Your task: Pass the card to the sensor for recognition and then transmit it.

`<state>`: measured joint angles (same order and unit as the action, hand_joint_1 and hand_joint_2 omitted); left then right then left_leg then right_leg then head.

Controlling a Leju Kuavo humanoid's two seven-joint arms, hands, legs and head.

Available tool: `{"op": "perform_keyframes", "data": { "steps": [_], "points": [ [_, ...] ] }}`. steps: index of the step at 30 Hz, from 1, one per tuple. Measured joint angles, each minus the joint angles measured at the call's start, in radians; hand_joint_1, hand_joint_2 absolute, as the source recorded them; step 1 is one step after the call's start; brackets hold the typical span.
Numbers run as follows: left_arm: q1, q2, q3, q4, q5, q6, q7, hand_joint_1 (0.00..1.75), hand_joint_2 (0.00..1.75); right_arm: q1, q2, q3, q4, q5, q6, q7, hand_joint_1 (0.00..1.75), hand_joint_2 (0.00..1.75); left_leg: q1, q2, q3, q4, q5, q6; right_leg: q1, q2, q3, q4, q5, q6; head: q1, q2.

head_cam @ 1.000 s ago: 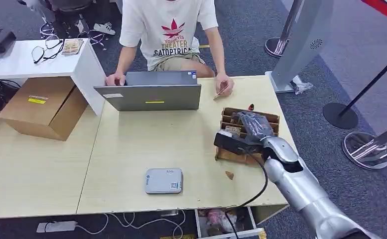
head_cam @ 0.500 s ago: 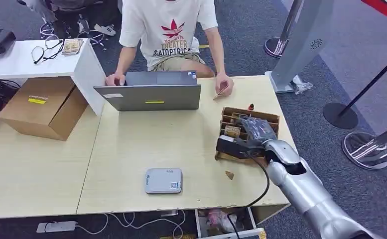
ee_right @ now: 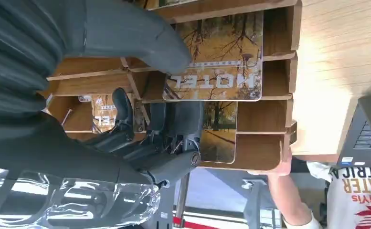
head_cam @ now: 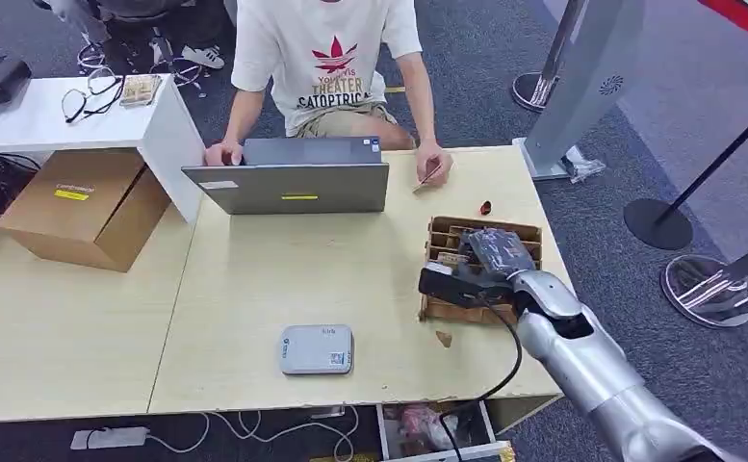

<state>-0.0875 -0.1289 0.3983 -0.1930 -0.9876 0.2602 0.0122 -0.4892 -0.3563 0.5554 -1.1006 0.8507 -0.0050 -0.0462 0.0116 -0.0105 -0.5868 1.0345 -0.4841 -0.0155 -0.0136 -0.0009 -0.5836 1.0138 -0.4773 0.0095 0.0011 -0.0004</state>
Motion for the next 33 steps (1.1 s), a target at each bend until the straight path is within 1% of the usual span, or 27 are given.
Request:
{"op": "perform_keyframes", "data": {
  "steps": [1,2,3,5,6,7,10,12,13,15,16,17,18,19,20,21,22,24,26,29,30,31,33],
  "points": [
    [0.000,0.000,0.000,0.000,0.000,0.000,0.000,0.00,0.00,0.000,0.000,0.000,0.000,0.000,0.000,0.000,0.98,1.75,0.000,0.000,0.000,0.000,0.000,0.000,0.000,0.000,0.000,0.000,0.000,0.000,0.000,0.000],
    [0.000,0.000,0.000,0.000,0.000,0.000,0.000,0.00,0.00,0.000,-0.001,0.001,0.000,0.000,0.000,0.000,0.87,1.75,0.000,0.000,0.000,0.000,0.000,0.000,0.000,0.000,0.000,0.000,0.000,0.000,0.000,0.000],
    [0.000,0.000,0.000,0.000,0.000,-0.001,0.000,0.00,0.00,0.001,-0.002,0.002,0.000,0.000,0.000,0.000,0.72,1.75,0.000,0.000,0.000,0.000,0.000,0.000,0.000,0.000,0.000,0.000,0.000,0.000,0.000,0.000],
    [-0.001,0.000,-0.001,0.000,0.000,-0.002,0.002,0.00,0.00,0.001,-0.003,0.003,-0.001,-0.001,0.000,0.000,0.63,1.75,0.000,0.000,0.000,0.000,0.000,0.000,0.000,0.000,0.000,0.000,0.000,0.000,0.000,0.000],
    [-0.001,0.000,-0.002,0.000,0.000,-0.002,0.003,0.00,0.00,0.002,-0.005,0.004,-0.001,-0.001,0.000,0.000,0.87,1.75,0.000,0.001,0.000,0.000,0.000,0.000,0.000,0.001,0.000,0.000,0.000,0.000,0.000,0.000],
    [-0.002,0.000,-0.003,0.000,0.000,-0.003,0.003,0.00,0.00,0.002,-0.006,0.004,-0.001,-0.001,0.000,0.000,0.87,1.75,0.000,0.001,0.000,0.000,0.000,0.000,0.000,0.001,0.000,0.000,0.000,0.000,0.000,0.000],
    [-0.002,0.000,-0.006,0.000,0.000,-0.003,0.003,0.00,0.00,0.002,-0.008,0.004,-0.001,-0.001,0.000,0.000,1.29,1.75,0.000,0.001,0.000,0.000,0.000,0.000,0.000,0.001,0.000,0.000,0.000,0.000,0.000,0.000],
    [-0.002,0.000,-0.006,0.000,0.000,-0.003,0.003,0.00,0.00,0.002,-0.008,0.005,-0.001,-0.001,0.000,0.000,1.34,1.75,0.000,0.001,0.000,0.000,0.000,0.000,0.000,0.000,0.000,0.000,0.000,0.000,0.000,0.000],
    [-0.002,0.000,-0.006,0.000,0.000,-0.003,0.003,0.00,0.00,0.002,-0.008,0.004,-0.001,-0.001,0.000,0.000,1.33,1.75,0.000,0.000,0.000,0.000,0.000,0.000,0.000,0.000,0.000,0.000,0.000,0.000,0.000,0.000],
    [-0.002,0.000,-0.007,0.000,0.000,-0.003,0.003,0.00,0.00,0.001,-0.008,0.004,0.000,-0.001,0.000,0.000,1.45,1.75,0.000,0.000,0.000,0.000,0.000,0.000,0.000,0.000,0.000,0.000,0.000,0.000,0.000,0.000],
    [-0.003,0.000,-0.008,0.000,0.000,-0.003,0.003,0.00,0.00,0.000,-0.008,0.005,0.000,-0.001,0.000,0.000,1.48,1.75,0.000,0.000,0.000,0.000,0.000,0.000,0.000,0.000,0.000,0.000,0.000,0.000,0.000,0.000],
    [-0.003,0.000,-0.010,0.000,-0.002,-0.003,0.003,0.00,0.00,0.000,-0.008,0.004,0.000,-0.001,0.000,0.000,1.48,1.75,0.000,0.000,0.000,0.000,0.000,0.000,0.000,0.000,0.000,0.000,0.000,0.000,0.000,0.000],
    [-0.004,0.000,-0.012,0.000,-0.003,-0.003,0.003,0.00,0.00,0.000,-0.009,0.004,0.000,-0.002,0.001,0.000,1.52,1.75,0.000,0.000,0.000,0.000,0.000,0.000,0.000,0.000,0.000,0.000,0.000,0.000,0.000,0.000],
    [-0.004,0.000,-0.014,0.000,-0.004,-0.005,0.003,0.00,0.00,0.000,-0.009,0.004,0.000,-0.002,0.002,0.000,1.52,1.75,0.000,0.000,0.000,0.000,0.000,0.000,0.000,0.000,0.000,0.000,0.000,0.000,0.000,0.000],
    [-0.005,0.000,-0.015,0.000,-0.006,-0.006,0.003,0.00,0.00,0.000,-0.009,0.004,0.000,-0.003,0.002,0.000,1.48,1.75,0.000,0.000,0.000,0.000,0.000,0.000,0.000,0.000,0.000,0.000,0.000,0.000,0.000,0.000],
    [-0.005,0.000,-0.016,0.000,-0.006,-0.006,0.003,0.00,0.00,0.000,-0.010,0.004,0.000,-0.003,0.002,0.000,1.50,1.75,0.000,0.000,0.000,0.000,0.000,0.000,0.000,0.000,0.000,0.000,0.000,0.000,0.000,0.000],
    [-0.006,0.000,-0.016,0.000,-0.008,-0.008,0.003,0.00,0.00,0.000,-0.011,0.004,0.000,-0.003,0.002,0.000,1.48,1.75,0.000,0.000,0.000,0.000,0.000,0.000,0.000,0.000,0.000,0.000,0.000,0.000,0.000,0.000],
    [-0.006,0.000,-0.017,0.000,-0.009,-0.008,0.006,0.00,0.00,-0.001,-0.012,0.004,0.000,-0.003,0.002,0.000,1.52,1.75,0.000,0.000,0.000,0.000,0.000,0.000,0.000,0.000,0.000,0.000,0.000,0.000,0.000,0.000],
    [-0.006,0.000,-0.018,0.000,-0.012,-0.009,0.006,0.00,0.00,-0.001,-0.014,0.004,0.000,-0.004,0.002,0.001,1.48,1.75,0.000,0.000,0.000,0.000,0.000,0.000,0.000,0.000,0.000,0.000,0.000,0.000,0.000,0.000],
    [-0.007,0.000,-0.022,0.000,-0.014,-0.011,0.006,0.00,0.00,-0.001,-0.017,0.003,-0.002,-0.005,0.002,0.003,1.50,1.75,0.000,0.000,0.000,0.000,0.000,0.000,0.000,0.000,0.000,0.000,0.000,0.000,0.000,0.000],
    [-0.007,0.000,-0.023,0.000,-0.016,-0.012,0.006,0.00,0.00,-0.001,-0.017,0.003,-0.002,-0.005,0.003,0.003,1.45,1.75,0.000,0.000,0.000,0.000,0.000,0.000,0.000,0.000,0.000,0.000,0.000,0.000,0.000,0.000],
    [-0.007,0.000,-0.023,0.000,-0.016,-0.012,0.006,0.00,0.00,-0.001,-0.017,0.002,-0.003,-0.005,0.005,0.003,1.47,1.75,0.000,0.000,0.000,0.000,0.000,0.000,0.000,0.000,0.000,0.000,0.000,0.000,0.000,0.000],
    [-0.007,0.000,-0.023,0.000,-0.018,-0.015,0.007,0.00,0.00,-0.001,-0.018,0.002,-0.005,-0.005,0.005,0.006,1.45,1.75,0.000,0.000,0.000,0.000,0.000,0.000,0.000,0.000,0.000,0.000,0.000,0.000,0.000,0.000]
  ]
}}
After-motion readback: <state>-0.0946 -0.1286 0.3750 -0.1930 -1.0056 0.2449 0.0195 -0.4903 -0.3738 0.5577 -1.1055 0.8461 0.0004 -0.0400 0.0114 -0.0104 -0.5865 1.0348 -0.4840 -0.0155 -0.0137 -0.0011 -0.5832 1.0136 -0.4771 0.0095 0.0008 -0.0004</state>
